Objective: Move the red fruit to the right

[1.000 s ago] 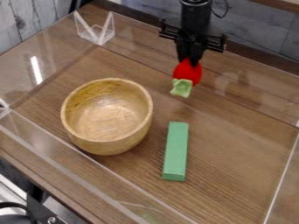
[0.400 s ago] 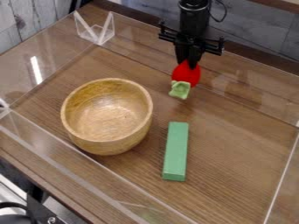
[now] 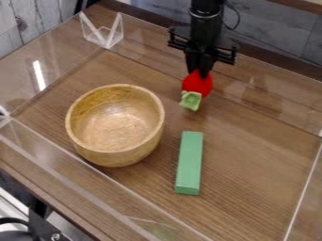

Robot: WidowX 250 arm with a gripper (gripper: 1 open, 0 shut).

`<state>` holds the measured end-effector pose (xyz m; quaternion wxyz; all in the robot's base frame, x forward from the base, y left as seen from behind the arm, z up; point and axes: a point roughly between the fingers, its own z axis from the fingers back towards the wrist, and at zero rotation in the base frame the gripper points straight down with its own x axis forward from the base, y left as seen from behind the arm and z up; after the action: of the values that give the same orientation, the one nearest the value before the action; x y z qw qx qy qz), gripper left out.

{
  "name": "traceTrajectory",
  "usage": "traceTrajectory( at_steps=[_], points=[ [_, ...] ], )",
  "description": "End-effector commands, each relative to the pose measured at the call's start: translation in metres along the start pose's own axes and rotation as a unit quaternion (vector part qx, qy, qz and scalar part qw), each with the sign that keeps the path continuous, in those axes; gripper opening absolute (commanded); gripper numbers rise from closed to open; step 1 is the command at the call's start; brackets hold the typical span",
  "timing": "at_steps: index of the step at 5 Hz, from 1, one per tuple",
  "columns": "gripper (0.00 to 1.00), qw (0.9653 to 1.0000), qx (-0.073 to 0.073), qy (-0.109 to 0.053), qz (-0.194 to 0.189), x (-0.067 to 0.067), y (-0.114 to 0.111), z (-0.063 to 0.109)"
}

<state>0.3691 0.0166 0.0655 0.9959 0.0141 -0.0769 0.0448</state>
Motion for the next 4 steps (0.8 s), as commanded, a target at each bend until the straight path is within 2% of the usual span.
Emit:
traceTrajectory(
  at_steps=[1, 2, 4],
  points=[
    [0.0, 0.9997, 0.002, -0.026, 0.002, 0.008, 0.003, 0.013],
    [0.0, 0.9995, 0.001, -0.031, 0.003, 0.009, 0.002, 0.016],
    [0.0, 0.9984, -0.006, -0.057, 0.001, 0.004, -0.026, 0.054]
  ],
)
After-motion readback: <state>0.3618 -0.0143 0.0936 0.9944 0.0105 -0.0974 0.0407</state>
